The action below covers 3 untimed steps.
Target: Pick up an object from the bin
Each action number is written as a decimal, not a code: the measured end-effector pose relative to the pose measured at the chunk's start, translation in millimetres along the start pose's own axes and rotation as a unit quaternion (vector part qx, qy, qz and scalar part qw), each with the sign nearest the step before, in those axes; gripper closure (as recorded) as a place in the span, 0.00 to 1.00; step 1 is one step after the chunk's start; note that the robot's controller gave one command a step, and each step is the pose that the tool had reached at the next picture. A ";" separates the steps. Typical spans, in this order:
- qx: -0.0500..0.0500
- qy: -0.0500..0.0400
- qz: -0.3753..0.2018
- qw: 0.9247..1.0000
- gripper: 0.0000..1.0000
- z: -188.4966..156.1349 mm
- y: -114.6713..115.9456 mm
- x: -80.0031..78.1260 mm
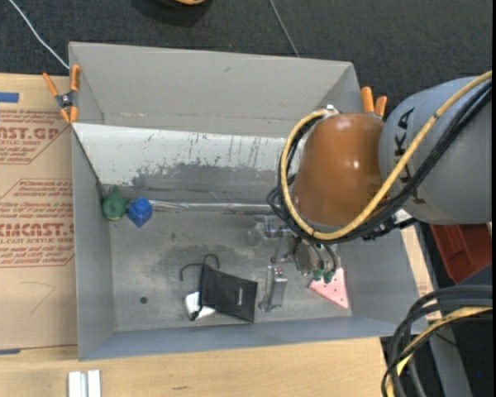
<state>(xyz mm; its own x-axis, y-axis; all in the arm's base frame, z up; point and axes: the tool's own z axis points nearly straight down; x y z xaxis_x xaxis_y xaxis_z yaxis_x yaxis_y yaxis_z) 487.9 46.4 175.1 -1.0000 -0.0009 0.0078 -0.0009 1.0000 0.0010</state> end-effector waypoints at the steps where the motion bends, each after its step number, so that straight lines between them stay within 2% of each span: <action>1: 0.000 -0.004 0.000 1.000 0.00 -4.3 -0.3 -1.8; 2: -0.001 -0.002 0.043 0.999 0.00 93.7 18.8 2.4; 3: -0.002 -0.004 0.130 0.991 1.00 108.7 9.2 -5.5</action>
Offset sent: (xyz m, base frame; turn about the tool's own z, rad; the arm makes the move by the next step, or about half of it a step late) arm -0.0049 0.0199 -0.1051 0.0936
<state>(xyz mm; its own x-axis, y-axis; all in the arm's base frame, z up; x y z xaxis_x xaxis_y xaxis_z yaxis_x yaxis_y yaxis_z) 492.5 55.7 66.4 -0.9663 0.2574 0.0002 0.2574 0.9663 0.0032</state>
